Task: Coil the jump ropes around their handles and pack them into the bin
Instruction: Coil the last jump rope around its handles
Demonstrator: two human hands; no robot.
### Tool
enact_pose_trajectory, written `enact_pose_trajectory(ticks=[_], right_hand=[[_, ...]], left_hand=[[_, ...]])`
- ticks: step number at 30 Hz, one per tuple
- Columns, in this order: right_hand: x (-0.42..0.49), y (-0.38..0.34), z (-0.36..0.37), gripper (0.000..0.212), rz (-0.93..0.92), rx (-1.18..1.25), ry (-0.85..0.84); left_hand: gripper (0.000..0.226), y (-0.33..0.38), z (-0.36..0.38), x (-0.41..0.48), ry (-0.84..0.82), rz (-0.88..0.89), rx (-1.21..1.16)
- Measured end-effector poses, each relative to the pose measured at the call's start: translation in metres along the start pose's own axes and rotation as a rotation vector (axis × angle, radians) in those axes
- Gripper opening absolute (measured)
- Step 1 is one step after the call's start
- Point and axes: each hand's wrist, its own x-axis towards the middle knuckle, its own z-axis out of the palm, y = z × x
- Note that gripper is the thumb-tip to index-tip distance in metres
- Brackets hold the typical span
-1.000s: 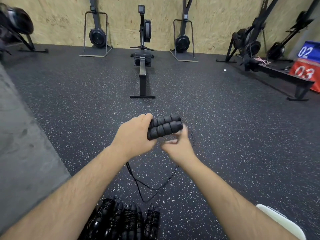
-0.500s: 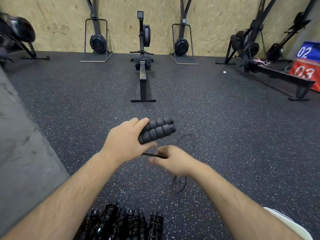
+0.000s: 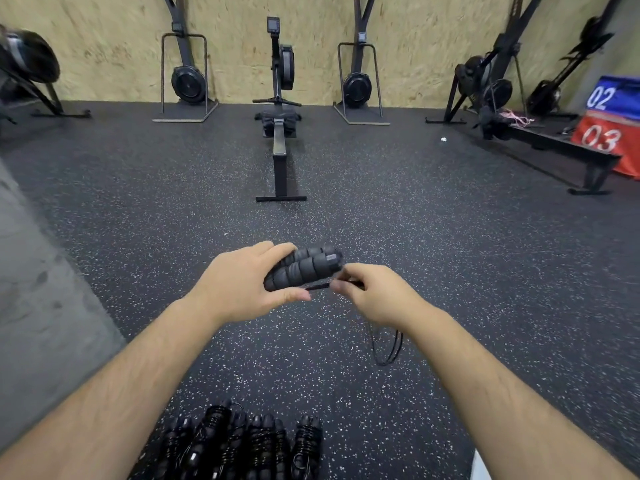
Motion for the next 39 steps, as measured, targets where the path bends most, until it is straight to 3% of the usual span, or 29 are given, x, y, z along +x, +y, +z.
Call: enact_pose_trajectory(ticks=[3,7,8,12,15,19,22,27,32,34,36,39], right_hand=[[0.002,0.002,-0.011,0.025,0.060,0.149,-0.021],[0.000,-0.006,-0.022,0.040,0.327,0.650,-0.155],[-0.002,-0.008,-0.021,0.045,0.333,0.653,-0.177],[-0.010,-0.017,-0.005,0.048,0.186,0.145,-0.003],[-0.011,-0.021,-0.001,0.035,0.125,0.061,0.106],[-0.019,-0.032,-0.007,0.030,0.018,-0.102,0.127],[-0.024,-0.040,-0.011,0.013,-0.043,-0.270,0.169],[-0.031,-0.042,-0.032,0.022,-0.268,-0.450,0.095],[-0.008,-0.011,-0.040,0.015,-0.272,-0.113,0.167],[-0.001,-0.003,-0.031,0.013,-0.173,0.081,0.137],[-0.003,-0.005,-0.013,0.018,-0.068,0.234,0.016],[-0.007,-0.022,0.017,0.028,-0.015,0.102,-0.048]], left_hand=[[0.091,0.003,0.002,0.000,-0.017,0.090,0.018],[0.088,0.008,0.009,0.001,0.030,0.123,0.114],[0.087,0.009,0.013,0.002,0.046,0.121,0.127],[0.077,0.012,0.026,0.003,0.088,0.108,0.170],[0.077,0.011,0.030,0.005,0.099,0.093,0.166],[0.070,0.013,0.031,0.005,0.051,0.048,0.091],[0.061,0.014,0.029,0.005,0.003,-0.004,0.061],[0.061,0.011,0.022,0.003,-0.118,-0.009,0.037],[0.057,0.018,0.008,-0.008,-0.225,0.080,-0.315],[0.048,0.026,0.001,-0.012,-0.156,0.087,-0.468],[0.050,0.032,-0.004,-0.012,-0.047,0.074,-0.468],[0.056,0.031,-0.002,-0.008,0.125,0.014,-0.360]])
